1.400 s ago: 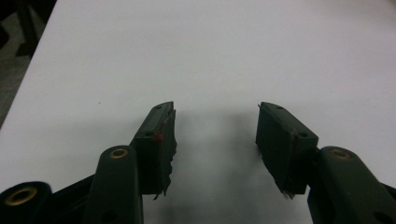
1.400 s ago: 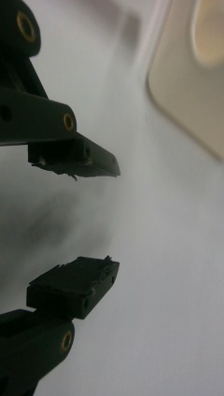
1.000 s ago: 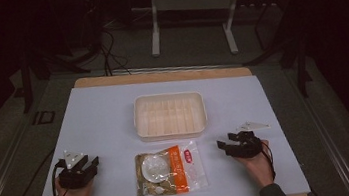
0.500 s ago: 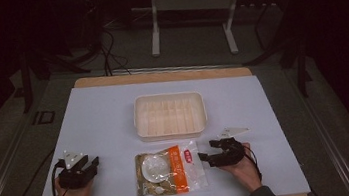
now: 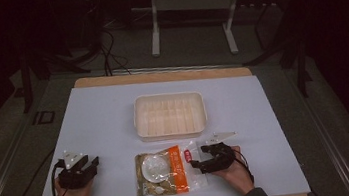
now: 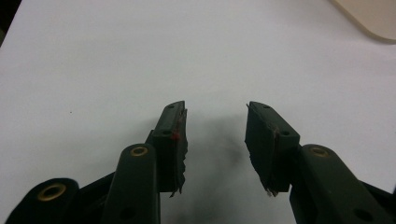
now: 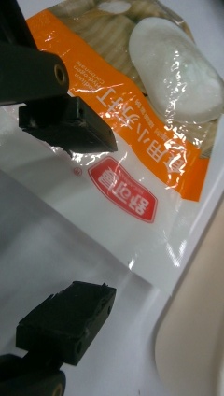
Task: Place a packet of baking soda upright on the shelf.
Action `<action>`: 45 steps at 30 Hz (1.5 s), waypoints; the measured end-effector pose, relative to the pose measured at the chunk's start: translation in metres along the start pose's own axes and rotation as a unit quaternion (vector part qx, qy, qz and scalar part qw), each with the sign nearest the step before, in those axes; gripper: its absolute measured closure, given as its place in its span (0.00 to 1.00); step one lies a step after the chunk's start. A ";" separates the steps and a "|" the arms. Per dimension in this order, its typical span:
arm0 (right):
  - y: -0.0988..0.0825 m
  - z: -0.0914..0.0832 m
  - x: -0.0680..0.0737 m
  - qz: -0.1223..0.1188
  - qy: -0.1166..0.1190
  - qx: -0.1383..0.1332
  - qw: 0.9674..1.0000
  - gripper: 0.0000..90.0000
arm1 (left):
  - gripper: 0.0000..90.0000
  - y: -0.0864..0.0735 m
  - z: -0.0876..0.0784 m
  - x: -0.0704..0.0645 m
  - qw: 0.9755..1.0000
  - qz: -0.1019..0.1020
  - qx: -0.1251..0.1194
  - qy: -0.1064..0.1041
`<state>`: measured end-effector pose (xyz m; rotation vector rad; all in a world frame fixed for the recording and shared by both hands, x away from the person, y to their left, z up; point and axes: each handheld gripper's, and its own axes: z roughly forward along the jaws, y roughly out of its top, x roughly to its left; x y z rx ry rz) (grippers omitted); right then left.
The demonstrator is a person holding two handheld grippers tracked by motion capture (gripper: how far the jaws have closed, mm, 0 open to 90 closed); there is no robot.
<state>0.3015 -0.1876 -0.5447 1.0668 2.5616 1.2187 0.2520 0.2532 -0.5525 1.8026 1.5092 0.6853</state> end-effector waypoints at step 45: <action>0.013 0.016 0.022 0.049 0.106 0.017 0.993 0.86 | 0.62 0.000 0.000 0.001 1.000 -0.005 -0.001 0.005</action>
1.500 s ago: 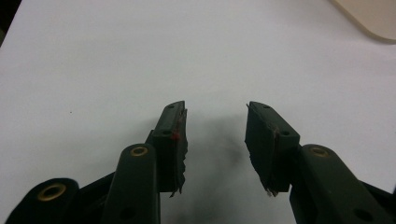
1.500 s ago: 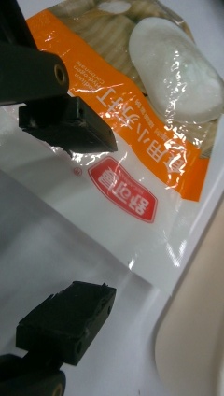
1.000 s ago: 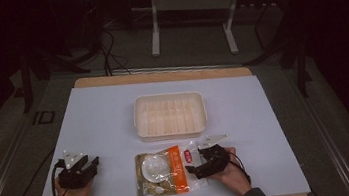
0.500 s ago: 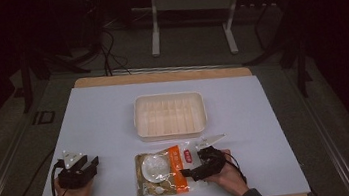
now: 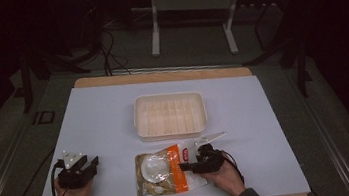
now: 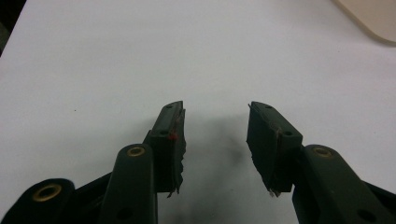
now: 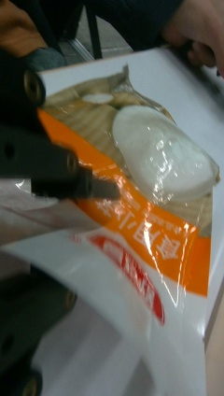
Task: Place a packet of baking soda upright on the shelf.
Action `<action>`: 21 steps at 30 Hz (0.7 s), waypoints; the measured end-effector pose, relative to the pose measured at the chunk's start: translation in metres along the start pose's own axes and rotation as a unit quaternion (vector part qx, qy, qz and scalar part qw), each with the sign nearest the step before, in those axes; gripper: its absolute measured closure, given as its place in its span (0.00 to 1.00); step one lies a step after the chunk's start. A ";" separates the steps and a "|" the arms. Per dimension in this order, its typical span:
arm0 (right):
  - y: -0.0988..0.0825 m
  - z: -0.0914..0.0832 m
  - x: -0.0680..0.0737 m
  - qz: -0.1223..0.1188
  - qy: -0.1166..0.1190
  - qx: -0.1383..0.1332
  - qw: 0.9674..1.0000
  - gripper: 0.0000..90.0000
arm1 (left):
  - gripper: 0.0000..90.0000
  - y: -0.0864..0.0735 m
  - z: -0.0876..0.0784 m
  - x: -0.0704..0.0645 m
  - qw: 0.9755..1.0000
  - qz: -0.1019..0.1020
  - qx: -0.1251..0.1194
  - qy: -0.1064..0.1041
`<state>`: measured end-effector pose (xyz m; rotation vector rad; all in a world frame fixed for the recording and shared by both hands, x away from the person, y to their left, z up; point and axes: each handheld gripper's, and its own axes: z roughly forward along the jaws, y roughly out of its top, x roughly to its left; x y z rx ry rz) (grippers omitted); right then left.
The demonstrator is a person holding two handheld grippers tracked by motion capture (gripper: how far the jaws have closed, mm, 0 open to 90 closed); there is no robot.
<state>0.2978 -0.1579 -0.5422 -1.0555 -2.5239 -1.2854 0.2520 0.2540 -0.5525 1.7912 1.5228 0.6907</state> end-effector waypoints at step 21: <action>0.020 -0.014 0.019 0.020 0.002 -0.018 1.000 1.00 | 0.62 0.000 0.000 0.000 1.000 -0.001 -0.001 0.000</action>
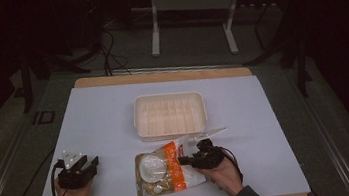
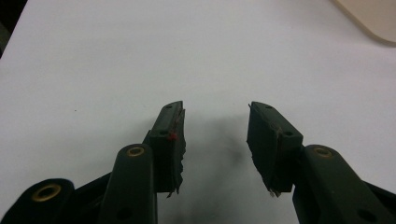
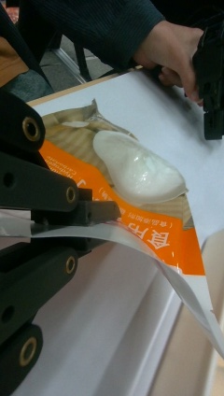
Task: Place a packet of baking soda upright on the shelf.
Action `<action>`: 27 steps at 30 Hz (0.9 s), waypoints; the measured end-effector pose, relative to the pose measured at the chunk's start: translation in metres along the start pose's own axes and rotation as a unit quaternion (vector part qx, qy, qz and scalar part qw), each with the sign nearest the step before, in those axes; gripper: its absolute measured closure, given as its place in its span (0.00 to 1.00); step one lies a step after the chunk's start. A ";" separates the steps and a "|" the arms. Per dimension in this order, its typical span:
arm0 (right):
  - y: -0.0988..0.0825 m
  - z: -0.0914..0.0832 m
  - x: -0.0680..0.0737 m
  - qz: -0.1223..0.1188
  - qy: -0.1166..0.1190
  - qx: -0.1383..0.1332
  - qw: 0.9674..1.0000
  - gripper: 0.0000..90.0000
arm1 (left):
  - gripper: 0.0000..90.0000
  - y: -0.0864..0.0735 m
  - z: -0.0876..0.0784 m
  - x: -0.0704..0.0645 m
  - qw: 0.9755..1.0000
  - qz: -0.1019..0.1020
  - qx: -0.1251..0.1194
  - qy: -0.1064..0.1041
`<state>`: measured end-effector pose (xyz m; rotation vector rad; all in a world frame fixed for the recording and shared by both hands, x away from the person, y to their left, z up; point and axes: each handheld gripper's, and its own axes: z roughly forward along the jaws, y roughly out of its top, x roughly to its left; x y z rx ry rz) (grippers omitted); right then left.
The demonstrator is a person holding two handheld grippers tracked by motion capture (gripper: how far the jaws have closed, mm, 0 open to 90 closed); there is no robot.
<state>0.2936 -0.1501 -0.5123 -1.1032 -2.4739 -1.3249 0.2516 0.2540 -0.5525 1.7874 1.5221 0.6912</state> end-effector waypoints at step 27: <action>0.048 -0.002 0.044 -0.025 0.088 -0.035 0.995 1.00 | 0.61 0.000 0.000 -0.002 1.000 0.003 0.000 0.005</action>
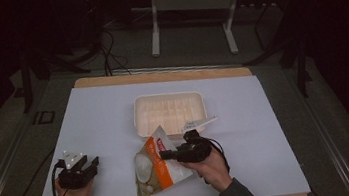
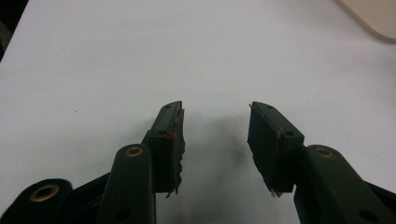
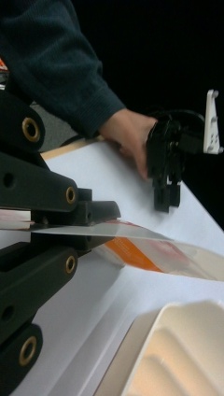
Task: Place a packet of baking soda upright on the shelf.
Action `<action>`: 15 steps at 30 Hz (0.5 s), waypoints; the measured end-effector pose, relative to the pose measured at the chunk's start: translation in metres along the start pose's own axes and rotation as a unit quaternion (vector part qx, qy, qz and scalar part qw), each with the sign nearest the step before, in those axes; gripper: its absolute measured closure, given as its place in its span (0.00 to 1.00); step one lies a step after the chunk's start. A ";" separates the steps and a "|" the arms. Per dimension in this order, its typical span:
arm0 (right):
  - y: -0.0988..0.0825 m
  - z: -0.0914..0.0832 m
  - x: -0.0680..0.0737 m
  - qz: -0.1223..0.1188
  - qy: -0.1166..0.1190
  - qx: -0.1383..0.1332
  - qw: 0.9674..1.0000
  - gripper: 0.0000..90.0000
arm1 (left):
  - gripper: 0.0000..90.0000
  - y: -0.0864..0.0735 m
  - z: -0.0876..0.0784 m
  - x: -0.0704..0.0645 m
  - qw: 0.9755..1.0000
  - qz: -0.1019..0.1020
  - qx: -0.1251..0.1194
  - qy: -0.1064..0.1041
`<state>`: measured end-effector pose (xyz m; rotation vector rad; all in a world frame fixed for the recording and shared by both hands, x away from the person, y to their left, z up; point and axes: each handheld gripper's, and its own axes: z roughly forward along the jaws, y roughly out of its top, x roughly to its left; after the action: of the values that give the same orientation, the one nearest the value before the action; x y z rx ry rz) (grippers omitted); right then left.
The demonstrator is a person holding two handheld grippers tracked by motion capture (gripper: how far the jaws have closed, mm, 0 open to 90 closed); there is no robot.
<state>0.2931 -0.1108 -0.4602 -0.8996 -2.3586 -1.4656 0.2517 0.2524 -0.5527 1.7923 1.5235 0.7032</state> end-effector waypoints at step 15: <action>0.019 0.004 0.022 -0.021 0.018 0.000 1.000 1.00 | 0.60 0.000 0.000 0.001 1.000 -0.003 -0.002 0.001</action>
<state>0.2878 -0.0933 -0.4372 -0.8224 -2.3648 -1.4843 0.2514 0.2530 -0.5525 1.7846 1.5273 0.7034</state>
